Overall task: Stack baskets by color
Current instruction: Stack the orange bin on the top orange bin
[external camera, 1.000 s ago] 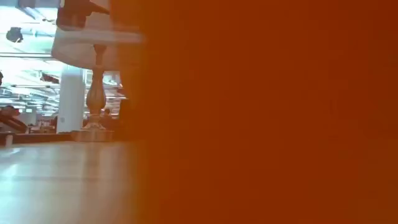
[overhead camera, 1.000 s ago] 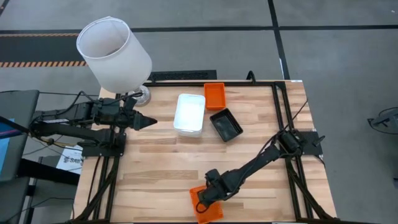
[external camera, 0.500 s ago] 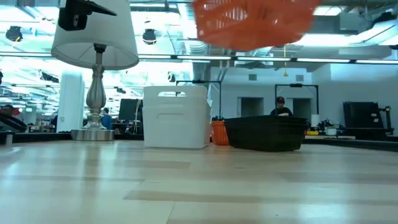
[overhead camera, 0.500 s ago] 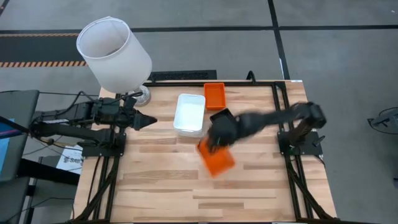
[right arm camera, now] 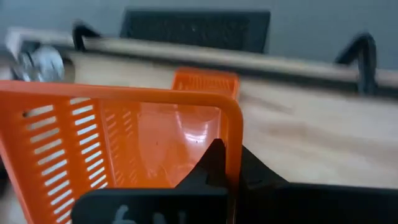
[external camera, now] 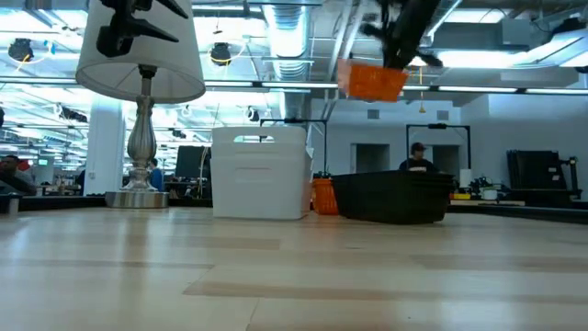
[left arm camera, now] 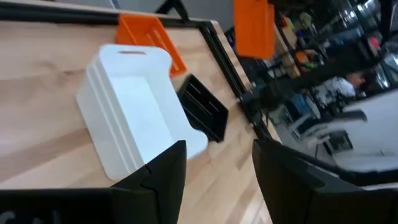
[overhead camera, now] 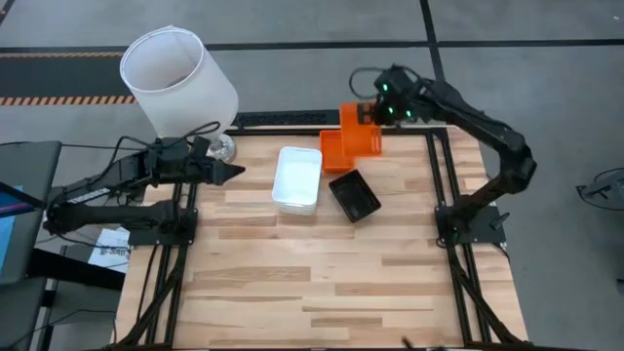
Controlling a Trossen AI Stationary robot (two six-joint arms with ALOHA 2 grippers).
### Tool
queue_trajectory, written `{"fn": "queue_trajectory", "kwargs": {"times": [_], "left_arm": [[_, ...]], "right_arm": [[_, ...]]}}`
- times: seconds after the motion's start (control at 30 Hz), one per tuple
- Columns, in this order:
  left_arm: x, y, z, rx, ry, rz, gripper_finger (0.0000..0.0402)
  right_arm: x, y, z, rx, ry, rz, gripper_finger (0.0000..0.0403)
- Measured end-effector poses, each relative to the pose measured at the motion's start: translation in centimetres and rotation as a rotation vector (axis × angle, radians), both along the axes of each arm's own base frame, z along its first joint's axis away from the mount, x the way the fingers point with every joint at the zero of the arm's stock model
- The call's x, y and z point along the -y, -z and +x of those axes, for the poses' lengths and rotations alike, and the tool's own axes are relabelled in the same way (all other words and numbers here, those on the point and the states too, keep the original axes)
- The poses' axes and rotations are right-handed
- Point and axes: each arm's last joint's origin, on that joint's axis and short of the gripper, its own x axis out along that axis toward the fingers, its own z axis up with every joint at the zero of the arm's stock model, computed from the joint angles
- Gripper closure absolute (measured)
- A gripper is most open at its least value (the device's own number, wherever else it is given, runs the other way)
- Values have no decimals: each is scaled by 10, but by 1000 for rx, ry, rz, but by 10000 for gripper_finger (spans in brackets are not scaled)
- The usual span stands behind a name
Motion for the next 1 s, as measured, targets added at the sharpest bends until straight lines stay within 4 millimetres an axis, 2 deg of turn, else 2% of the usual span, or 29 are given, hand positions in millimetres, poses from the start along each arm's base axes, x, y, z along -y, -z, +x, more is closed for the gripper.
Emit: {"fn": "queue_trajectory", "kwargs": {"times": [0.1, 0.27, 0.5, 0.77, 0.87, 1.0], "left_arm": [[-6, 0, -2, 1, -48, -7, 230], [-15, 0, -5, 13, -136, -31, 230], [-25, 0, -9, 22, -245, -42, 230], [-32, 0, -13, 26, -317, -49, 230], [-33, 0, -14, 26, -330, -49, 230], [-34, 0, -15, 25, -345, -47, 230]], "right_arm": [[32, 18, -1, 16, 27, 18, 398], [73, 57, 6, -6, -13, 84, 398], [115, 113, 33, 49, -76, 157, 391], [131, 161, 56, 84, -136, 246, 396], [131, 170, 57, 57, -134, 281, 387], [130, 171, 56, 29, -122, 281, 391]]}}
